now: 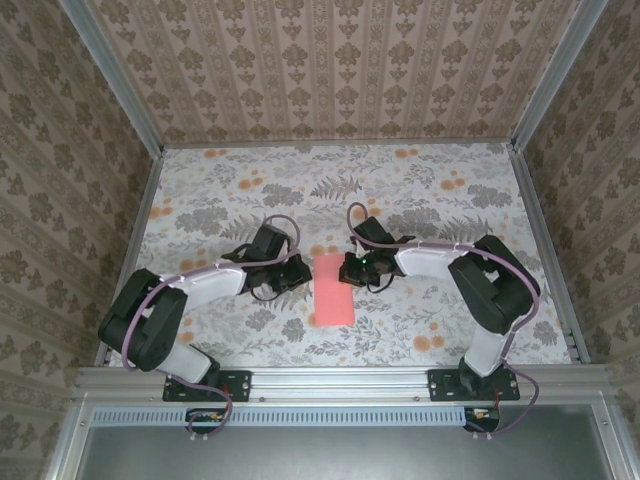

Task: Fold a paper plane with a square sheet of paper (pick it up from the middle)
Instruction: Move the paper to the center of the table.

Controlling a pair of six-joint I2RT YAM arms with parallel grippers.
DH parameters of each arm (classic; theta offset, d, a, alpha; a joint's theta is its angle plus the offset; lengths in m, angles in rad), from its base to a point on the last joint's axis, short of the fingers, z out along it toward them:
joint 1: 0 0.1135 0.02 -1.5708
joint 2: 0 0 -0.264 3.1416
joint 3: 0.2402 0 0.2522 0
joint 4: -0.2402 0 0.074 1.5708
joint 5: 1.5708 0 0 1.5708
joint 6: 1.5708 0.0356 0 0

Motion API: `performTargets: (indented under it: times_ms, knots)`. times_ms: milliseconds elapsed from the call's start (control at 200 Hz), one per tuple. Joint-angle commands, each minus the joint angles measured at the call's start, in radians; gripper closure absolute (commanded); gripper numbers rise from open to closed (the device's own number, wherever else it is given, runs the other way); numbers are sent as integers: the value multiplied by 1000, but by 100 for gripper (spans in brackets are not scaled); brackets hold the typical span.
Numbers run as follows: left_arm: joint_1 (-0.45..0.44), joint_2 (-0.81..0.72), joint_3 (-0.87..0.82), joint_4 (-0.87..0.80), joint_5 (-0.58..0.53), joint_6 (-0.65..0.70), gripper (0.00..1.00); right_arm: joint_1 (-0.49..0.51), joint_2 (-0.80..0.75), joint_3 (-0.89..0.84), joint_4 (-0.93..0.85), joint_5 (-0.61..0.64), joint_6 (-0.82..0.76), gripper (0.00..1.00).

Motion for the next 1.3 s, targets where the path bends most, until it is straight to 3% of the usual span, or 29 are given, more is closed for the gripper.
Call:
performTargets:
  times_ms: [0, 210, 430, 610, 785, 1295]
  knots:
    - [21, -21, 31, -31, -5, 23, 84, -1, 52, 61, -51, 49, -28, 100]
    - [48, -35, 43, -65, -28, 52, 68, 0, 138, 140, -88, 9, -136, 100]
    - [47, 6, 85, -52, 6, 81, 67, -8, 106, 170, -80, -73, -185, 100]
    - [15, 70, 154, -43, 36, 126, 70, -28, -91, 16, -9, -64, -68, 100]
    - [-34, 175, 247, -34, 68, 155, 78, -27, -174, -150, 138, -59, 91, 100]
    - [-80, 384, 351, 58, 125, 131, 97, -28, -52, -145, 253, -78, 184, 100]
